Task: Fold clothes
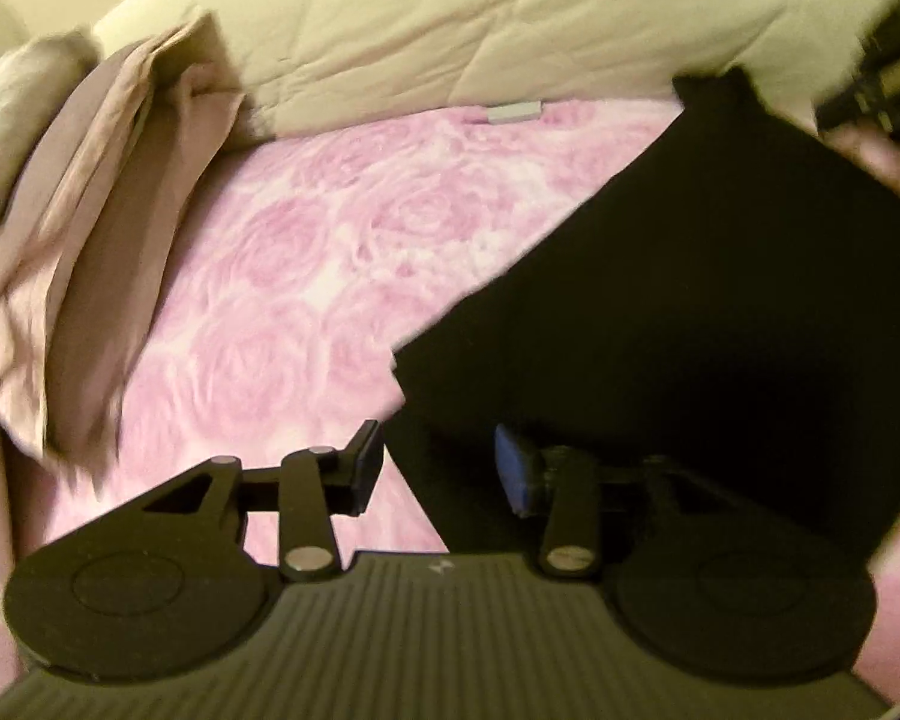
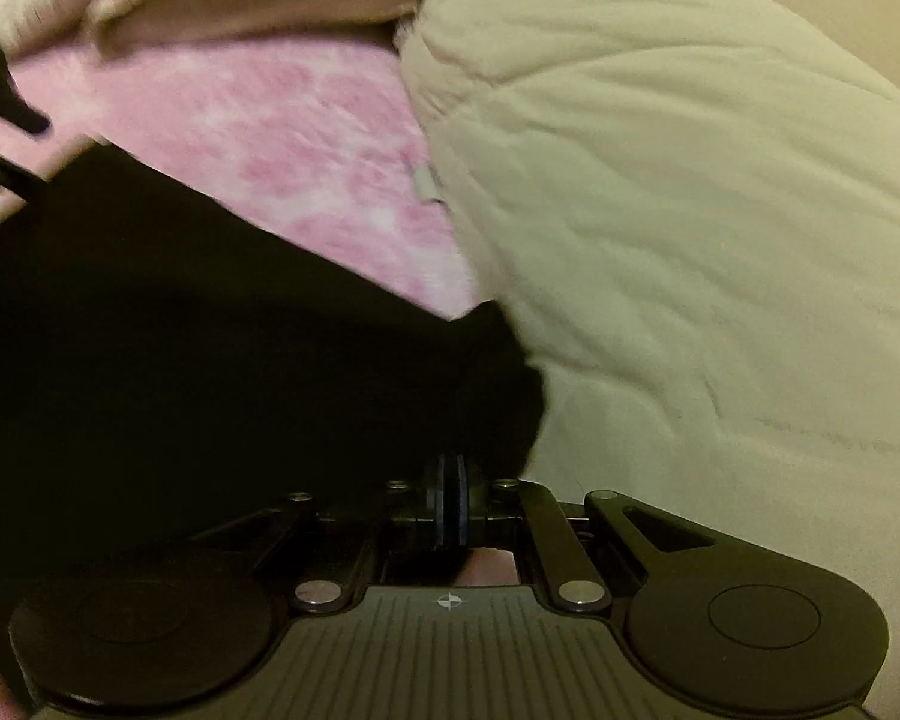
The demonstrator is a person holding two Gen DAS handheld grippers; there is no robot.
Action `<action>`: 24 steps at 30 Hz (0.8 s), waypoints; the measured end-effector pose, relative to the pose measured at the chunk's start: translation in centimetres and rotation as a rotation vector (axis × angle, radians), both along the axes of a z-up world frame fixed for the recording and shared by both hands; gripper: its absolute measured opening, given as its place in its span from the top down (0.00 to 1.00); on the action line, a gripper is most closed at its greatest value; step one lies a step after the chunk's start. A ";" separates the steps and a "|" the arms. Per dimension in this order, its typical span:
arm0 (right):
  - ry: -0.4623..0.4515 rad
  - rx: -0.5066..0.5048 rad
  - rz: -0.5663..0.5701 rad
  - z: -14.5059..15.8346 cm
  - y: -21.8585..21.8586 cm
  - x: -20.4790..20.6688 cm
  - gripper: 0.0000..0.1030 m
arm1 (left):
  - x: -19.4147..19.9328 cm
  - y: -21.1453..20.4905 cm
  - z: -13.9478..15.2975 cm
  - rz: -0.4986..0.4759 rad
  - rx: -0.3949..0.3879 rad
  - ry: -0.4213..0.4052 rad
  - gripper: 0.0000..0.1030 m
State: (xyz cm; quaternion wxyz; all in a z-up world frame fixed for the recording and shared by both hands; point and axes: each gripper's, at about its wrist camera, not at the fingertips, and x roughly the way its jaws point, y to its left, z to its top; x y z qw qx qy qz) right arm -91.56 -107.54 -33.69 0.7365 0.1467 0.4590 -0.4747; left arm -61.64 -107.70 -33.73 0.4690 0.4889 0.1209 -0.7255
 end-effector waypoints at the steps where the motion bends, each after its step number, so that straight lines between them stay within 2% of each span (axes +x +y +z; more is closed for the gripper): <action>1: -0.028 0.020 -0.005 0.5 1.2 -0.3 0.95 | 0.2 1.0 0.1 0.012 0.016 0.012 0.65; 4: -0.088 0.105 -0.015 0.1 4.3 -0.5 0.91 | 0.4 3.1 -1.4 0.038 0.080 0.017 0.65; 5: -0.089 0.138 -0.010 -0.6 5.0 -0.4 0.86 | 0.4 3.5 -2.2 0.043 0.103 0.014 0.65; 6: -0.088 0.167 -0.009 -1.3 5.5 -0.5 0.81 | 0.2 3.7 -3.3 0.026 0.111 -0.003 0.65; 7: -0.089 0.174 -0.013 -1.6 5.9 -0.6 0.80 | 0.0 3.7 -4.0 0.006 0.111 -0.015 0.64; 9: -0.097 0.163 -0.021 -1.4 6.3 -1.0 0.78 | 0.0 3.4 -4.3 -0.006 0.104 -0.022 0.61; 11: -0.111 0.157 -0.055 -0.4 6.6 -1.4 0.77 | 0.5 3.3 -3.4 0.025 0.103 -0.012 0.61; 13: -0.140 0.138 -0.080 1.2 7.4 -1.8 0.77 | 1.1 4.5 -1.9 0.049 0.080 -0.006 0.66; 17: -0.179 0.126 -0.083 2.6 9.6 -0.8 0.74 | 1.2 8.5 0.2 0.044 0.062 0.030 0.66; 18: -0.180 0.135 -0.084 2.3 10.2 -0.6 0.73 | 0.6 9.3 0.0 0.029 0.076 0.034 0.66; 22: -0.164 0.157 -0.111 0.3 11.1 0.5 0.73 | -2.3 10.1 -3.7 -0.052 0.112 -0.040 0.68; 24: -0.157 0.158 -0.127 -0.2 11.1 0.9 0.73 | -2.5 9.8 -3.9 -0.049 0.106 -0.045 0.65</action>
